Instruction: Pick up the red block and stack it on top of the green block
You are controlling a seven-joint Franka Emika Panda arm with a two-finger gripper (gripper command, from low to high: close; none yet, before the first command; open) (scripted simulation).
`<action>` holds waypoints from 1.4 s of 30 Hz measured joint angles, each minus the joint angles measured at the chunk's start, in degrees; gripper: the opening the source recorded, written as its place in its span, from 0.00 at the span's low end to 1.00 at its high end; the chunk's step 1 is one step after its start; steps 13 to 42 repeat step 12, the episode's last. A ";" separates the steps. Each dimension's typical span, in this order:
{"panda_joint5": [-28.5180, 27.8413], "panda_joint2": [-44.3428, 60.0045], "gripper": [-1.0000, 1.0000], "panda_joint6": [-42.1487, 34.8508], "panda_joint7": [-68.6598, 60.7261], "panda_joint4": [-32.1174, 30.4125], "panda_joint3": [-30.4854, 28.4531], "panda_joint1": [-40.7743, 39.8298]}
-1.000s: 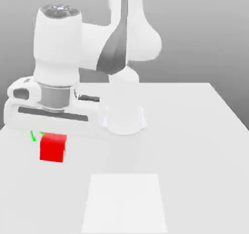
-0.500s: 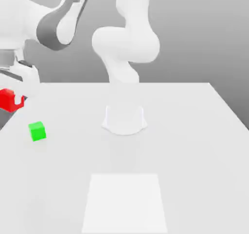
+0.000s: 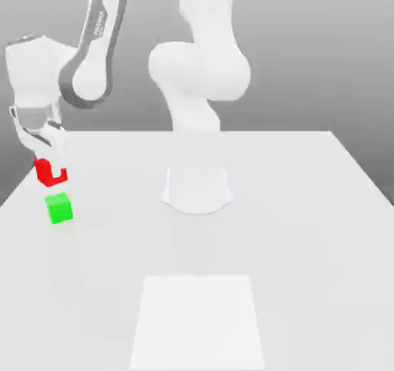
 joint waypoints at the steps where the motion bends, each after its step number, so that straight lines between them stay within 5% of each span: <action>1: -0.02 0.00 0.00 -0.02 0.02 0.00 -0.01 0.01; 2: -0.04 0.00 0.00 -0.05 0.04 0.00 -0.01 0.02; 3: -0.06 0.00 1.00 -0.07 0.06 0.00 -0.02 0.03; 10: -0.06 0.00 1.00 -0.07 0.06 0.00 -0.02 0.03; 11: 3.52 1.86 1.00 1.54 -2.42 -0.04 -0.10 1.17; 42: 2.56 1.53 1.00 1.36 -1.76 -0.04 -0.01 0.71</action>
